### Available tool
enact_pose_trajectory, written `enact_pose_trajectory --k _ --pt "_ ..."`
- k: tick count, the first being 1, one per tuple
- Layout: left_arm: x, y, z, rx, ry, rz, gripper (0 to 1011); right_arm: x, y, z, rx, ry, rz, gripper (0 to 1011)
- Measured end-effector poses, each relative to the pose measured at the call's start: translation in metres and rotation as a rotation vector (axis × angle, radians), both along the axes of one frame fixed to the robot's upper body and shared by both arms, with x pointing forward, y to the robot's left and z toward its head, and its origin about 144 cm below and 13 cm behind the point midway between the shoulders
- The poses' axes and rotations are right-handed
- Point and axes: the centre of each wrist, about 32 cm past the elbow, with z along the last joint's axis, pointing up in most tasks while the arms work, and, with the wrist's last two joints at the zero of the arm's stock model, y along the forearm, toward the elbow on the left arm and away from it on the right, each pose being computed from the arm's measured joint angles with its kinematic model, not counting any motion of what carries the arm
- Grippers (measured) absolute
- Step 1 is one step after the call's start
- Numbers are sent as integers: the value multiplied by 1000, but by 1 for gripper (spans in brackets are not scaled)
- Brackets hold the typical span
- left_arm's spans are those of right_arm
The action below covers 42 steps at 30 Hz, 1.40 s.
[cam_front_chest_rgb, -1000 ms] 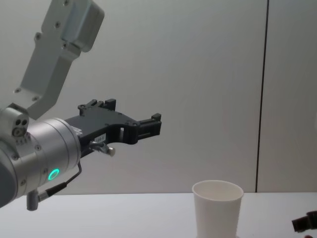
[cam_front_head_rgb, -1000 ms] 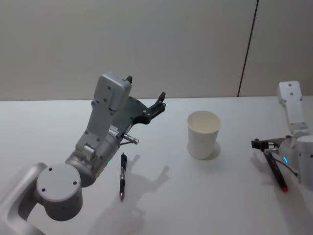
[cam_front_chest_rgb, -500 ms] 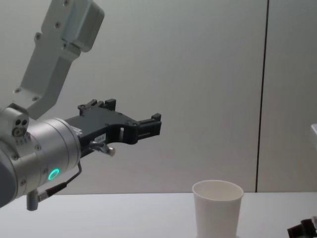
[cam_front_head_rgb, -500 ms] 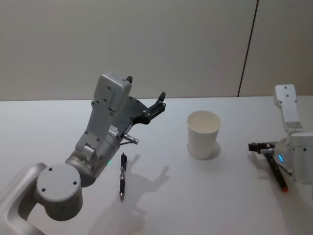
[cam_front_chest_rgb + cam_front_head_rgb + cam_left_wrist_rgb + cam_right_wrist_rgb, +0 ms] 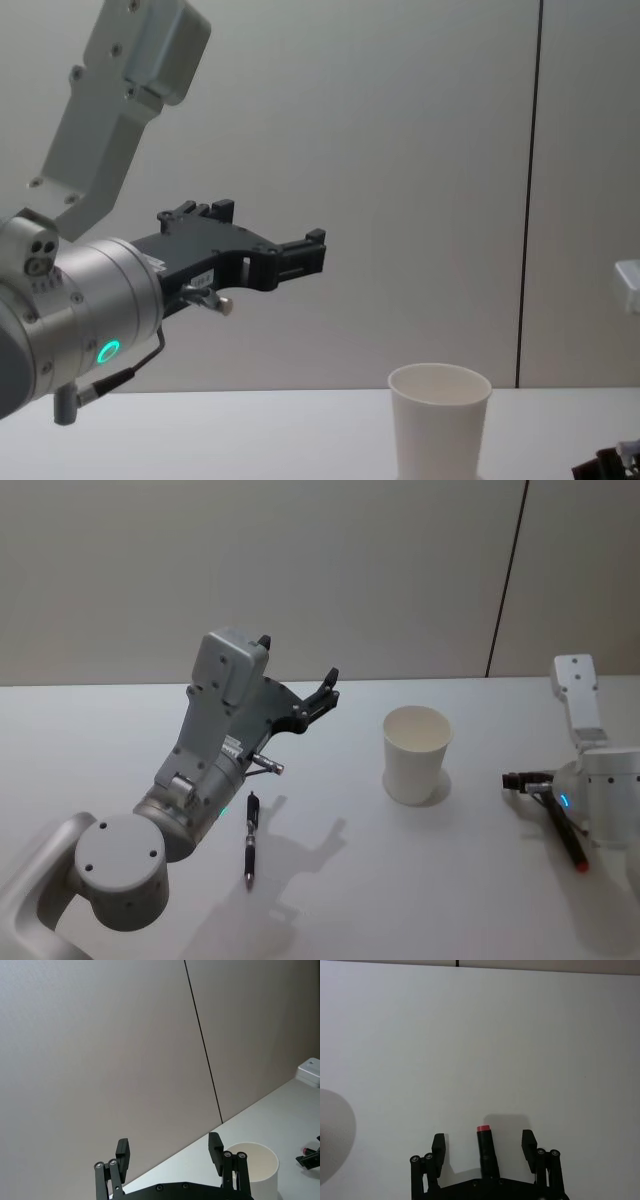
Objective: Place the pen into the pen holder.
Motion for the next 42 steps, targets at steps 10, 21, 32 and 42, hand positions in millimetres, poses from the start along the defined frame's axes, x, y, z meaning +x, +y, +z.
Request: enact_pose_trajectory --k 10,21,32,42 --pt "0 0 0 0 0 0 1004 4 3 -7 -12 8 10 734" --pt "0 0 0 0 0 0 1004 7 5 -13 -25 18 16 411" --pt "0 0 0 0 0 0 1004 8 5 -19 -33 32 13 151" --pt "0 0 0 0 0 0 1004 3 1 -18 -13 6 11 151"
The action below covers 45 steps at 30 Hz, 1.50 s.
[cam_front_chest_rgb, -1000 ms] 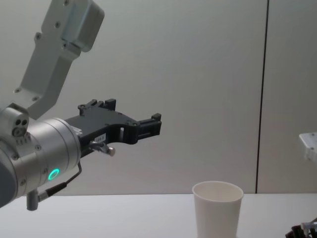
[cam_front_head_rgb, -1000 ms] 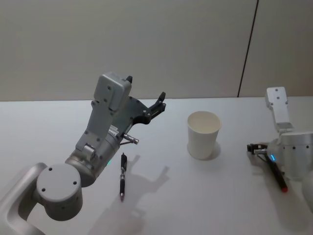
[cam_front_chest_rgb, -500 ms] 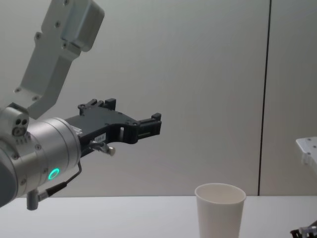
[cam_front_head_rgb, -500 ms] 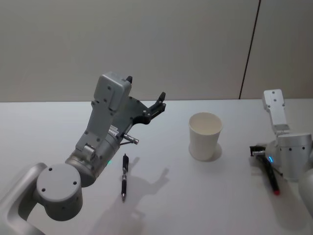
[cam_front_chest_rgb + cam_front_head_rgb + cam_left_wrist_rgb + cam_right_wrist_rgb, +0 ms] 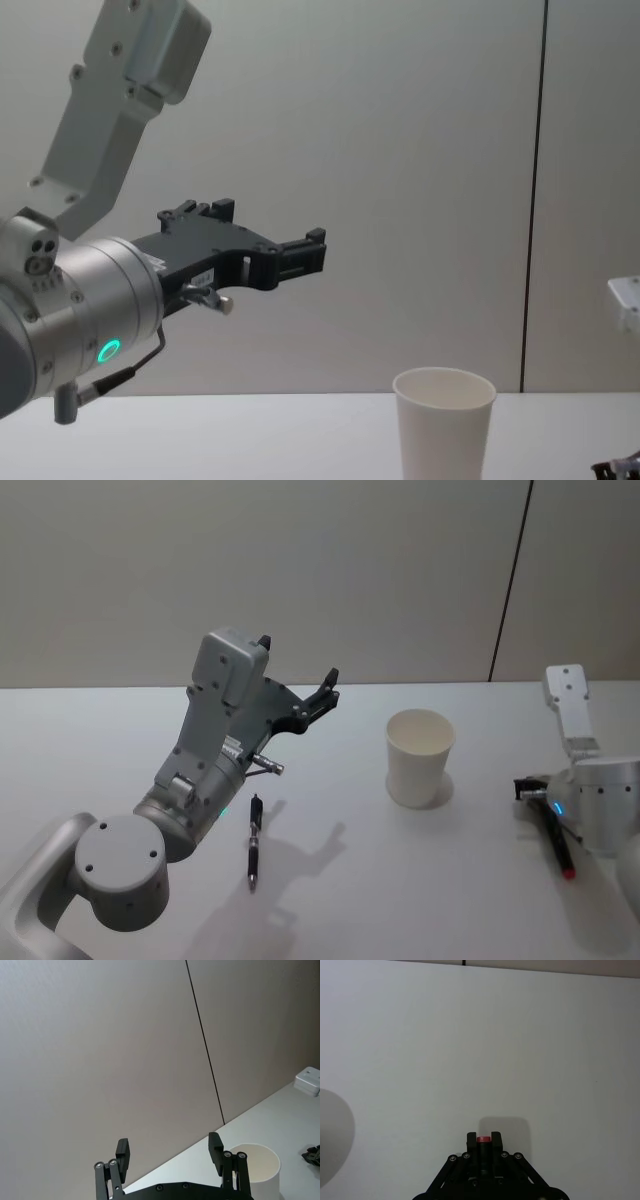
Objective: Place the pen into the pen holder.
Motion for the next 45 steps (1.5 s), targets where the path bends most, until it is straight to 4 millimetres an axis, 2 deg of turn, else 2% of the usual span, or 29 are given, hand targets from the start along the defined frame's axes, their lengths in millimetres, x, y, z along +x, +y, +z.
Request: enact_pose_trajectory --k 10,31,45 --pt "0 0 0 0 0 0 1004 -8 -3 10 30 -85 16 151" --pt "0 0 0 0 0 0 1004 -27 -4 45 78 -412 113 151" --pt "0 0 0 0 0 0 1004 -33 2 56 159 -630 196 151"
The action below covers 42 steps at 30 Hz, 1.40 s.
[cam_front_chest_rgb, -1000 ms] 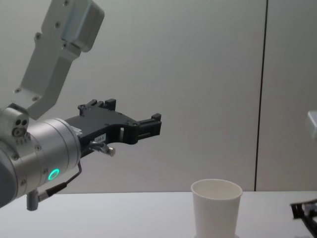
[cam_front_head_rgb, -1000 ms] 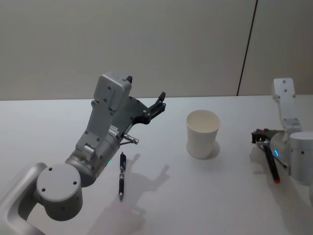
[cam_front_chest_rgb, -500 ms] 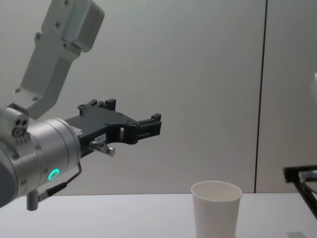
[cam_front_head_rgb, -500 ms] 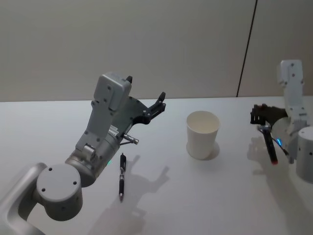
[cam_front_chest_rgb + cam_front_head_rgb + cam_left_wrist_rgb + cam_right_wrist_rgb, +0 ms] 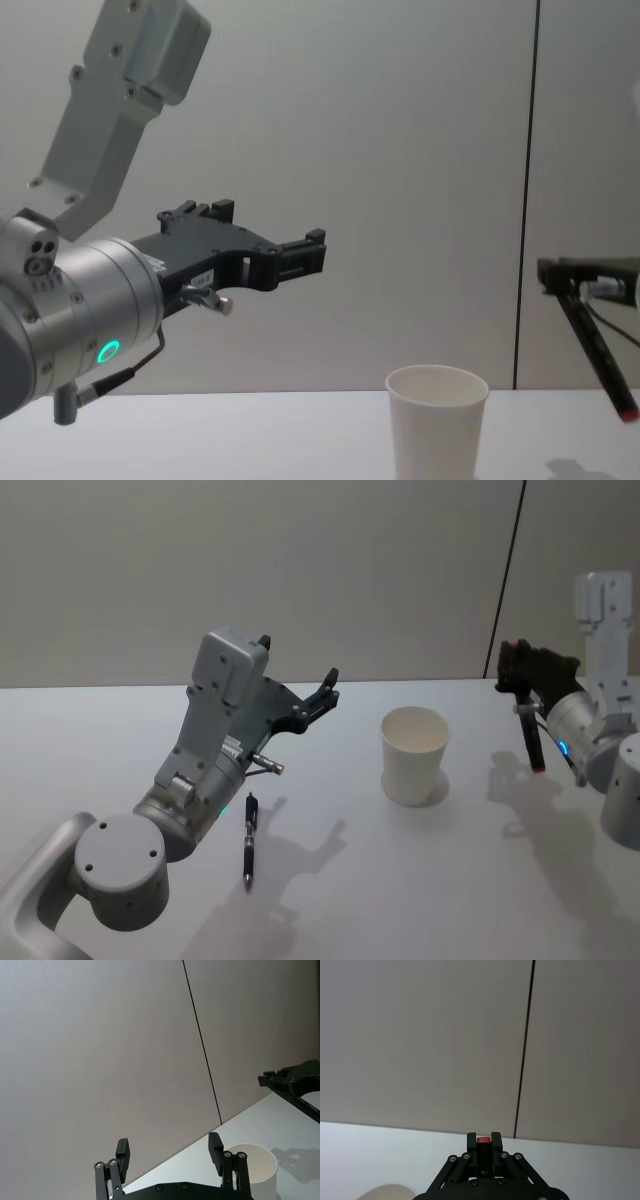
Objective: Place the pen into the pen holder.
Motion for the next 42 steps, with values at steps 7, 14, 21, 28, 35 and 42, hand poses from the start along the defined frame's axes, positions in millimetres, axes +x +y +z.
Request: enact_pose_trajectory --k 7,14,21,28,35,42 --pt "0 0 0 0 0 0 1004 3 6 1 47 -116 45 151" --pt "0 0 0 0 0 0 1004 11 15 -2 90 -225 88 151" --pt "0 0 0 0 0 0 1004 24 28 -11 127 -335 130 151" --pt "0 0 0 0 0 0 1004 36 40 -20 140 -403 155 151" --pt "0 0 0 0 0 0 1004 44 50 -32 136 -456 176 151" --pt "0 0 0 0 0 0 1004 48 58 -45 129 -489 193 151"
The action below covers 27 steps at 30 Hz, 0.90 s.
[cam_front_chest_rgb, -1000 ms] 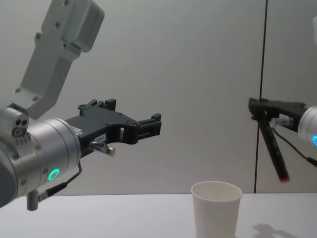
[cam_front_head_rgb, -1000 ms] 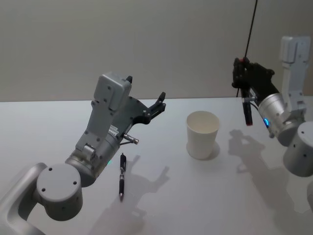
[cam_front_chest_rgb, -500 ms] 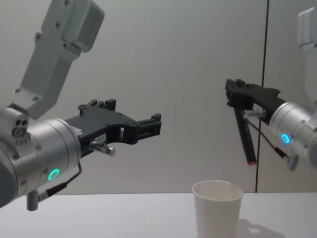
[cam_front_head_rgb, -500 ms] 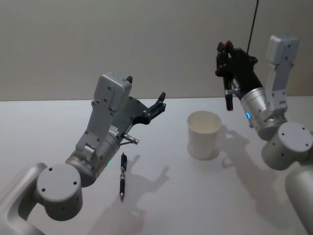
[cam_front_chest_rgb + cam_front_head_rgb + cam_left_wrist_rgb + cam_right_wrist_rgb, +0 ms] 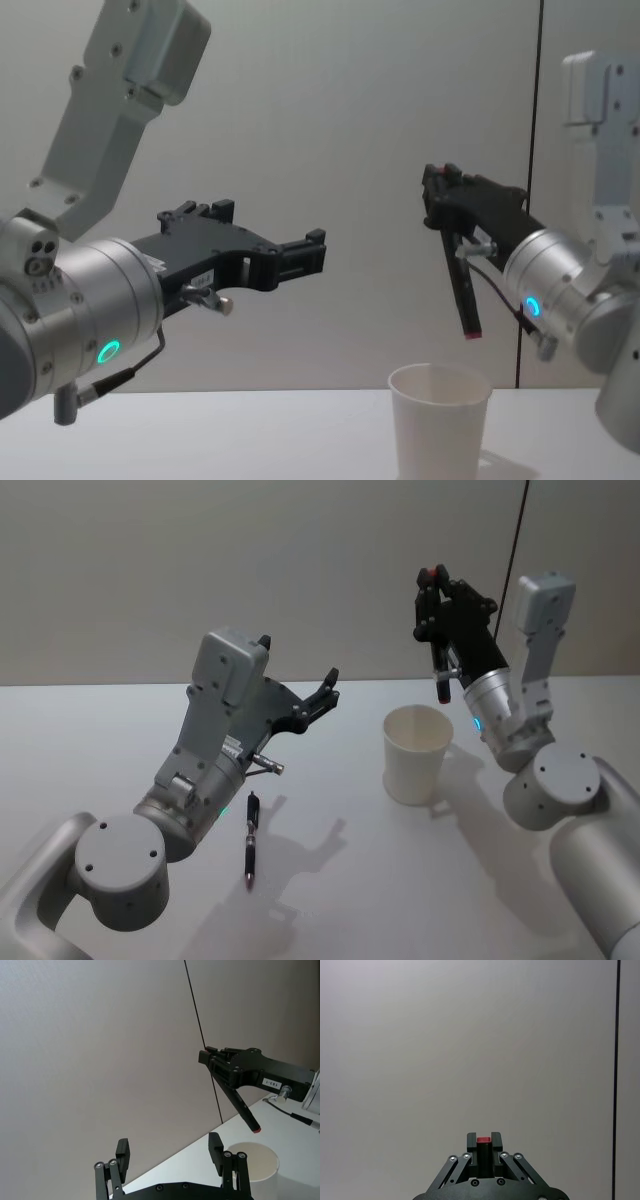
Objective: Place the pen into the pen holder.
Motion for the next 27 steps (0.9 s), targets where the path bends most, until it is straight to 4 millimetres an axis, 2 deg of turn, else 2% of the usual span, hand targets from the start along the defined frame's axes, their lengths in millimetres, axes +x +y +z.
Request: enact_pose_trajectory --k 27 --pt "0 0 0 0 0 0 1004 -8 6 -42 11 -9 14 151"
